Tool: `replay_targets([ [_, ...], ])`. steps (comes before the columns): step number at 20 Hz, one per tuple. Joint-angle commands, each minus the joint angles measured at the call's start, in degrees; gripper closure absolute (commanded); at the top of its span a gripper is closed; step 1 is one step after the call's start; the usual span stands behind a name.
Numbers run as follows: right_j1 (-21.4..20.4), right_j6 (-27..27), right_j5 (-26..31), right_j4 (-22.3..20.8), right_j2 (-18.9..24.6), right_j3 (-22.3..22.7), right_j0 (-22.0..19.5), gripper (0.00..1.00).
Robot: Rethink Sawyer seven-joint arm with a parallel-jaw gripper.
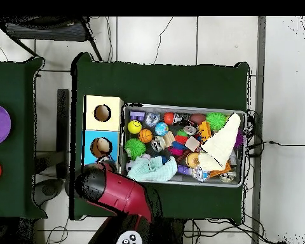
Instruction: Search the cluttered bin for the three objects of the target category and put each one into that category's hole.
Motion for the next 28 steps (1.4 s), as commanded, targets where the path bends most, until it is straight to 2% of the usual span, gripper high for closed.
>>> replay_targets([
  [1,1.24,12.21,-0.29,1.57,5.21,7.42,0.53,1.00],
  [9,0.27,12.65,0.65,2.08,5.02,7.89,0.96,1.00],
  [28,0.20,14.52,4.55,1.78,2.44,5.33,3.85,1.00],
])
